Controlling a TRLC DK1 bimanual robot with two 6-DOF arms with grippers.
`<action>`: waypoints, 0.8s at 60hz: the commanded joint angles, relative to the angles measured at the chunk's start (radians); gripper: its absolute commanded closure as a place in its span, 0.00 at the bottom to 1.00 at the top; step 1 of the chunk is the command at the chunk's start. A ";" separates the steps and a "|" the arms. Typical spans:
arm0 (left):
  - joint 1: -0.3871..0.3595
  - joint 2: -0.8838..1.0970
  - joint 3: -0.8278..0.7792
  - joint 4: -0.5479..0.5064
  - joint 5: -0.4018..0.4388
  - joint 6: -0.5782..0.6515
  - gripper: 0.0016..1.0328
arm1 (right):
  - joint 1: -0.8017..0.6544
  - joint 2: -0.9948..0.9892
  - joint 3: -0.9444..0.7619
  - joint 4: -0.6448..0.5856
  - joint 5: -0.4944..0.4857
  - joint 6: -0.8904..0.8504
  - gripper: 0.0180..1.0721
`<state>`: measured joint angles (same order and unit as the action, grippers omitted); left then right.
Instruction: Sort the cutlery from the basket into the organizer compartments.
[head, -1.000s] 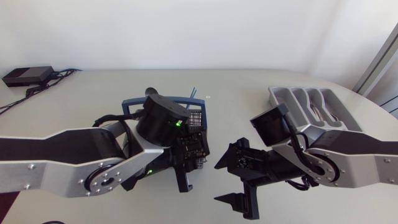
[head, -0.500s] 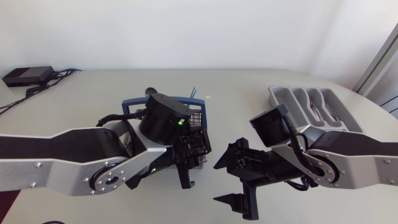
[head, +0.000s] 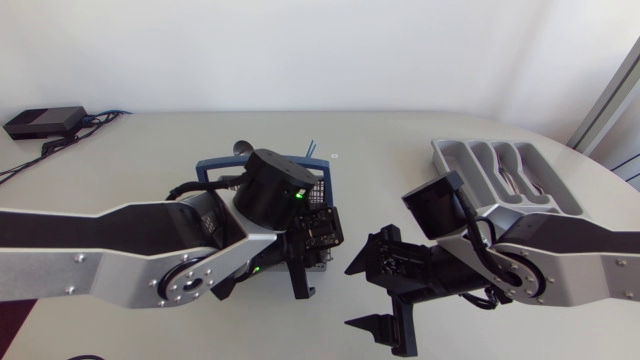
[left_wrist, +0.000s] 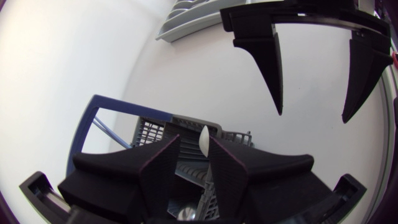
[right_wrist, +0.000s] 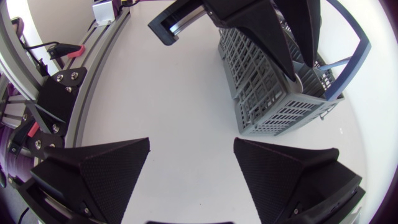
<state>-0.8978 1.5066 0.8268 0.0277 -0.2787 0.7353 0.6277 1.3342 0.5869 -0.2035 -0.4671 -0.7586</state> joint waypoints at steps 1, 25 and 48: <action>-0.006 0.035 0.040 -0.006 -0.014 0.027 0.72 | 0.010 0.008 -0.024 0.012 0.002 0.019 0.08; -0.006 0.076 0.086 -0.069 -0.019 0.036 0.83 | 0.009 0.011 -0.025 0.019 0.002 0.018 0.08; -0.006 0.103 0.103 -0.100 -0.019 0.039 0.97 | 0.009 0.010 -0.029 0.021 0.002 0.018 0.08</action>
<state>-0.8989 1.5852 0.9108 -0.0547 -0.2939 0.7540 0.6277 1.3342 0.5869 -0.1898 -0.4671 -0.7586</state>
